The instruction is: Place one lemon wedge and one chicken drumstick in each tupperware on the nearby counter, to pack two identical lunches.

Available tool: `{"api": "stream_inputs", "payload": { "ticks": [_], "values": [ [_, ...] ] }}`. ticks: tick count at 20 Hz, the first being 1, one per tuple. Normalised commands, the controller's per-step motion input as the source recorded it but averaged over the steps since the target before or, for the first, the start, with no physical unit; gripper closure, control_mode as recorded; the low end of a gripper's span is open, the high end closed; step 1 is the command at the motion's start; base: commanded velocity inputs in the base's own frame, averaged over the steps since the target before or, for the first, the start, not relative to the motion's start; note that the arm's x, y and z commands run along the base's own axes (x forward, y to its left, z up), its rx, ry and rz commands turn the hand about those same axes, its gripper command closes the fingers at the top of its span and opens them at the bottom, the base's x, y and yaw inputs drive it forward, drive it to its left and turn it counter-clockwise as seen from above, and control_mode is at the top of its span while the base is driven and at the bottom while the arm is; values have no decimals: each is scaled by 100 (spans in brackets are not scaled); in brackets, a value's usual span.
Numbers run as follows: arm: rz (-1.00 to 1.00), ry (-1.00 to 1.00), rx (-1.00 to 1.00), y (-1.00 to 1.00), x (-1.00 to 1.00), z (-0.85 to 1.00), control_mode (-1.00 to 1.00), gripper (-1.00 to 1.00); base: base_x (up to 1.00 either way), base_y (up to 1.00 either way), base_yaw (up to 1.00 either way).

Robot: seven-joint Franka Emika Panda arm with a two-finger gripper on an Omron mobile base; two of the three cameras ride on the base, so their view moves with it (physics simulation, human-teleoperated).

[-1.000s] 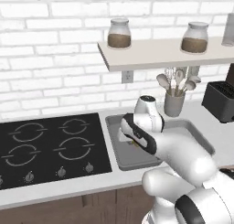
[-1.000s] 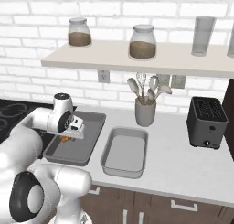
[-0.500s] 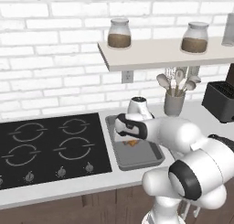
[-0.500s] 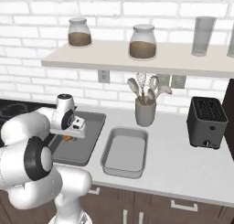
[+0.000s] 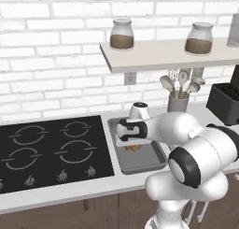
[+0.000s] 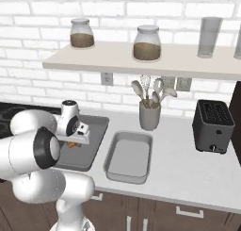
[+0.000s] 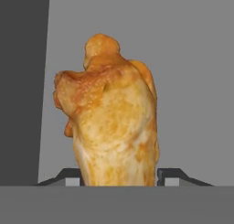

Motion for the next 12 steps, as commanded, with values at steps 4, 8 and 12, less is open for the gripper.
{"api": "stream_inputs", "payload": {
  "ticks": [4, 8, 12],
  "values": [
    [0, -6, 0, 0, 12, -5, -100, -100, 0, 0, 0],
    [0, -10, -1, 0, 4, 0, -100, -100, 0, 0, 0],
    [0, -15, -1, 0, -32, 22, -100, -100, 0, 0, 0]
  ]
}}
